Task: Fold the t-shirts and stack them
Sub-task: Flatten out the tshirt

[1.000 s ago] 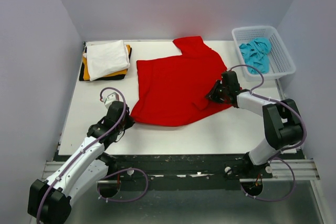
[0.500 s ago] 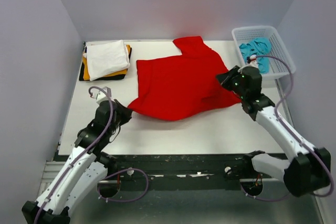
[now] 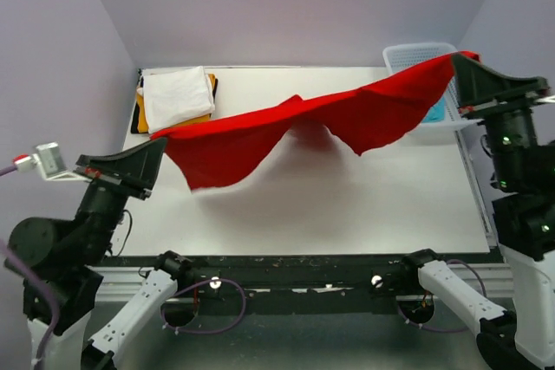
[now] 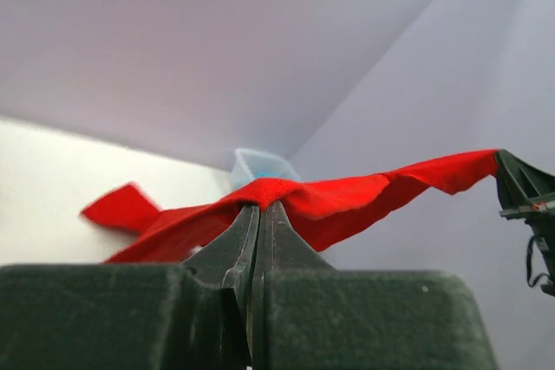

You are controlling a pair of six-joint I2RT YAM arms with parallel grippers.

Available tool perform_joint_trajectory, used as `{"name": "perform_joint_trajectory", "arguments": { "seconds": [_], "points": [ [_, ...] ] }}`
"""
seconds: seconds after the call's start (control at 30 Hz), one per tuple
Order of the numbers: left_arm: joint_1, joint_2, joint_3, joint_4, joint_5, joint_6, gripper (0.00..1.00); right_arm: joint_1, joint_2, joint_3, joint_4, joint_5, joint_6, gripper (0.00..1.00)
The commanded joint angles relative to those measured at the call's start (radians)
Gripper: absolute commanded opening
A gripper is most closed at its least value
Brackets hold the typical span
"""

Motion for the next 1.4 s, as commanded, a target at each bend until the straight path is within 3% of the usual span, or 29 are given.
{"name": "perform_joint_trajectory", "arguments": {
  "seconds": [0.0, 0.23, 0.37, 0.5, 0.7, 0.8, 0.87, 0.97, 1.07, 1.27, 1.37],
  "points": [
    [0.003, -0.003, 0.158, 0.009, 0.195, 0.05, 0.0, -0.001, -0.004, 0.234, -0.138, -0.068, -0.063, 0.01],
    [0.004, 0.098, 0.435, -0.039, 0.376, 0.081, 0.0, -0.001, 0.035, 0.486, -0.195, -0.131, -0.095, 0.01],
    [0.004, 0.155, 0.522, -0.086, 0.313, 0.108, 0.0, -0.001, 0.107, 0.607, -0.216, -0.093, -0.147, 0.01],
    [0.004, 0.201, 0.514, -0.093, 0.21, 0.13, 0.0, -0.001, 0.196, 0.652, -0.215, 0.029, -0.205, 0.01],
    [0.004, 0.353, 0.439, -0.118, -0.092, 0.18, 0.0, -0.002, 0.331, 0.48, -0.085, 0.282, -0.295, 0.01],
    [0.015, 0.456, 0.325, -0.097, -0.283, 0.178, 0.0, -0.002, 0.396, 0.301, 0.047, 0.356, -0.318, 0.01],
    [0.049, 0.521, 0.222, -0.046, -0.32, 0.175, 0.0, -0.002, 0.441, 0.152, 0.147, 0.355, -0.326, 0.01],
    [0.155, 0.653, 0.079, 0.043, -0.198, 0.143, 0.0, -0.001, 0.52, -0.015, 0.277, 0.3, -0.324, 0.01],
    [0.222, 0.834, 0.045, 0.086, -0.151, 0.11, 0.0, -0.003, 0.638, -0.13, 0.386, 0.279, -0.29, 0.01],
    [0.305, 1.288, 0.273, -0.023, -0.022, 0.108, 0.0, -0.004, 0.936, -0.132, 0.445, 0.201, -0.252, 0.01],
    [0.322, 1.413, 0.349, -0.036, 0.053, 0.115, 0.0, -0.003, 1.057, -0.083, 0.444, 0.182, -0.239, 0.01]
  ]
}}
